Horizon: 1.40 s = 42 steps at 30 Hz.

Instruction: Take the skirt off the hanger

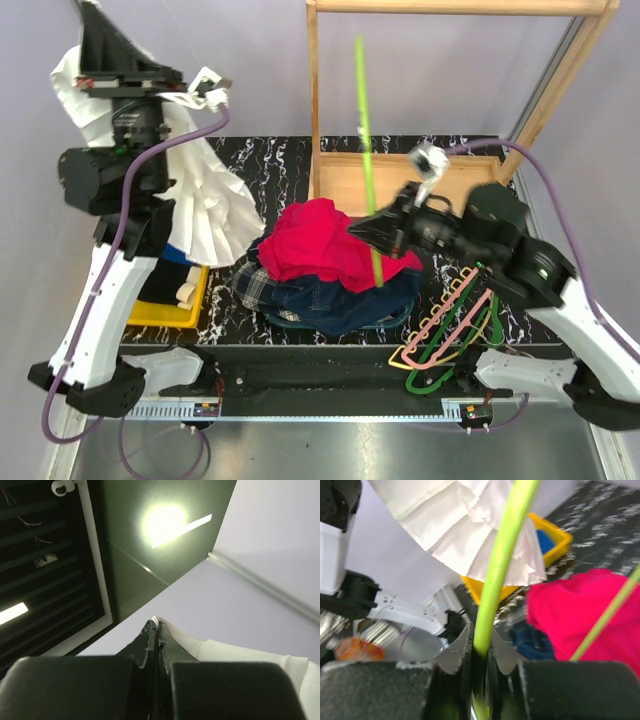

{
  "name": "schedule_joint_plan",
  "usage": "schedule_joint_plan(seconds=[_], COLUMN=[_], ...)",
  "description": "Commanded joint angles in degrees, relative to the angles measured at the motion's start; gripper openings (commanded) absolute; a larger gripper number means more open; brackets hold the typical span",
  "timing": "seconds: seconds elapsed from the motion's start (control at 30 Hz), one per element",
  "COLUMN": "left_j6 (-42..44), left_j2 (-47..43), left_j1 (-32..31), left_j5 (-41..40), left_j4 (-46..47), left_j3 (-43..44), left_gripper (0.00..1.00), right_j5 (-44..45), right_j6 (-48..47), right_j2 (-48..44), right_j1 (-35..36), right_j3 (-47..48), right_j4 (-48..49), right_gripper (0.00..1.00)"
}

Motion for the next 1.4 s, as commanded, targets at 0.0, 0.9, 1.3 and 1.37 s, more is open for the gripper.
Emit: schedule_joint_plan(seconds=[0.0,0.9,1.3,1.37], left_j6=[-4.7,-81.5,-98.3,-97.0], left_j2=[5.9,1.4,-5.5,-6.8], left_j1=[-5.7,-36.9,-38.5,-39.5], left_j5=[5.1,-2.9,14.5,15.3], left_j4=[7.5,-35.8,-50.2,-52.6], left_j3=[8.4,-35.8,-48.2,-47.7], left_gripper=[0.0,0.0,0.0,0.0], right_j5=[26.8,57.4,51.4,48.6], right_j6=[1.9,70.0,62.1,57.8], right_j2=[-10.5,-26.5,-20.6,-21.1], right_j1=[0.4,0.3,-3.7,-6.8], right_j3=[-8.4,-41.2,-48.8,-50.4], right_j4=[-7.7,-39.8,-23.7,-21.5], right_gripper=[0.08,0.0,0.0,0.0])
